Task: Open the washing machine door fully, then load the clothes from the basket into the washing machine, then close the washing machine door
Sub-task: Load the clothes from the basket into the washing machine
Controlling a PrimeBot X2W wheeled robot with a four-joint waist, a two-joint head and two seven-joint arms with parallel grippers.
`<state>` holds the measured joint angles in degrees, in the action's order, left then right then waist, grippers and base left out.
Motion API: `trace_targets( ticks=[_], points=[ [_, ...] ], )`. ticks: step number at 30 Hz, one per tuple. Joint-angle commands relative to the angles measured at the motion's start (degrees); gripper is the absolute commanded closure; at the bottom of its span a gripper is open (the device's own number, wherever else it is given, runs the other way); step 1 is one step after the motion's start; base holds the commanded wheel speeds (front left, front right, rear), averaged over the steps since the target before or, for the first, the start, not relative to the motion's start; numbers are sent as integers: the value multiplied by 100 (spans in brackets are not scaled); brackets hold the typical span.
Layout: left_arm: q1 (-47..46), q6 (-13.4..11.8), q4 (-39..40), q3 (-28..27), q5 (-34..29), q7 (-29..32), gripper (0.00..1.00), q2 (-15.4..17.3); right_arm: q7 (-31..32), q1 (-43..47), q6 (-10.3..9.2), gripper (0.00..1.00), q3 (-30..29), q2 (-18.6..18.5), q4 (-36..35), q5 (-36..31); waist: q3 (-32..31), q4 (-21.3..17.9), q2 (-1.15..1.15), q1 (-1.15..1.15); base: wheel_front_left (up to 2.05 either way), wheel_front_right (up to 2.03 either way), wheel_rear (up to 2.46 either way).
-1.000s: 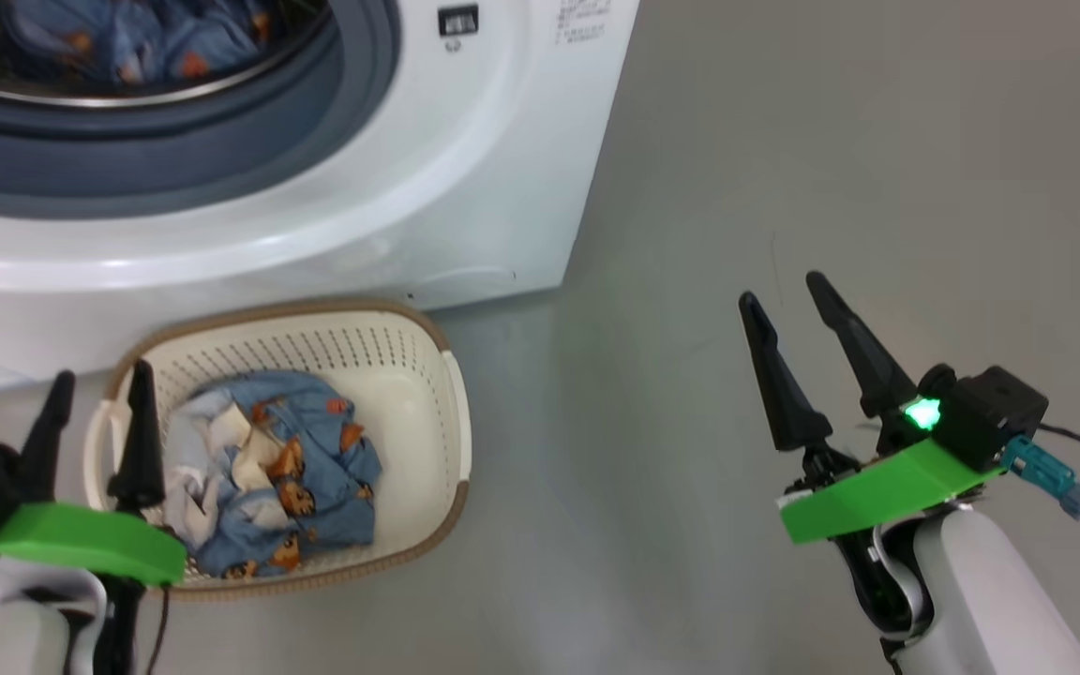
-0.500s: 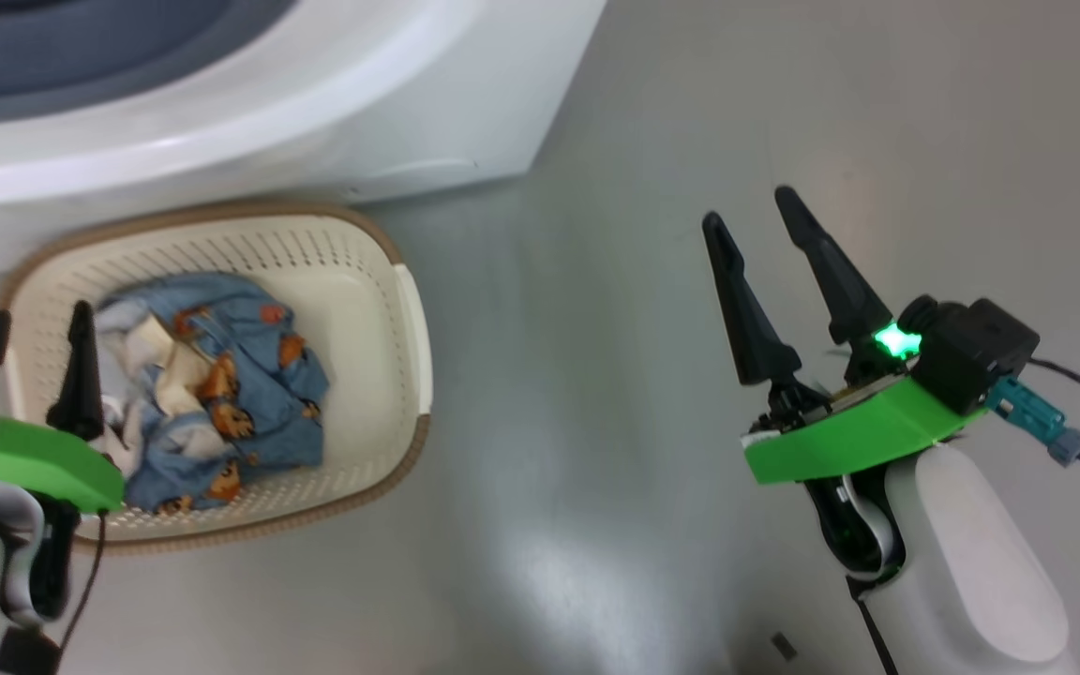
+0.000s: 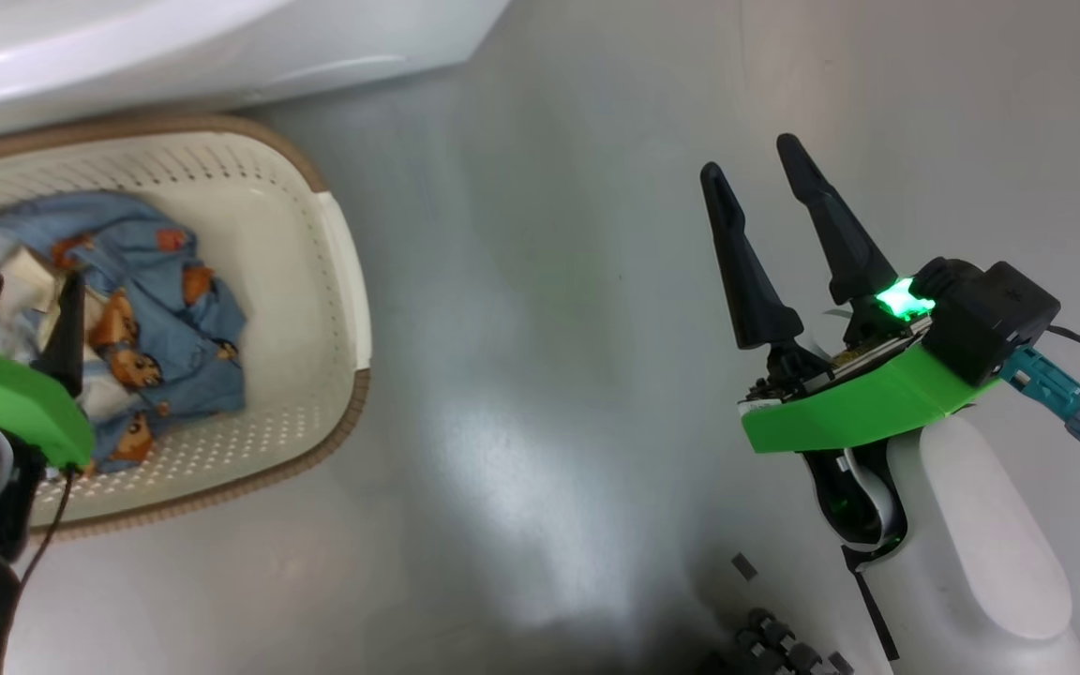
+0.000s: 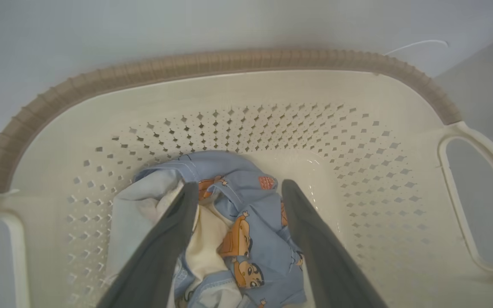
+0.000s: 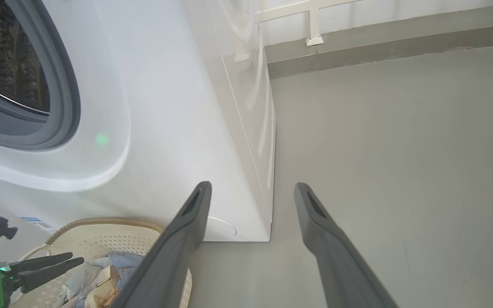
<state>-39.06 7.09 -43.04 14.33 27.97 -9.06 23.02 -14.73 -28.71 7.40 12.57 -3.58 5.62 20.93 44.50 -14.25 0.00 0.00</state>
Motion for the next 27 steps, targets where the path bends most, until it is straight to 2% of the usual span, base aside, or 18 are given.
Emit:
trace_targets(
  ticks=[1, 13, 23, 27],
  points=[
    [-108, 22, -63, -106, -47, 31, 0, 262, -27, 68, 9, 0, 138, 67, -159, 79, 246, -152, 0, 0, 0, 0, 0],
    [-1079, 35, -1409, 167, 69, 579, 0, 309, -27, -87, 9, 0, 292, 69, -272, 336, 726, -413, 0, 0, 0, 0, 0],
    [-1736, -125, -2420, 238, 65, 1037, 0, 376, -27, -195, 9, 0, 430, 69, -336, 512, 1003, -686, 0, 0, 0, 0, 0],
    [-1811, -107, -2656, 273, 90, 1160, 0, 368, -27, -205, 9, 0, 458, 69, -346, 549, 1035, -747, 0, 0, 0, 0, 0]
  ],
)
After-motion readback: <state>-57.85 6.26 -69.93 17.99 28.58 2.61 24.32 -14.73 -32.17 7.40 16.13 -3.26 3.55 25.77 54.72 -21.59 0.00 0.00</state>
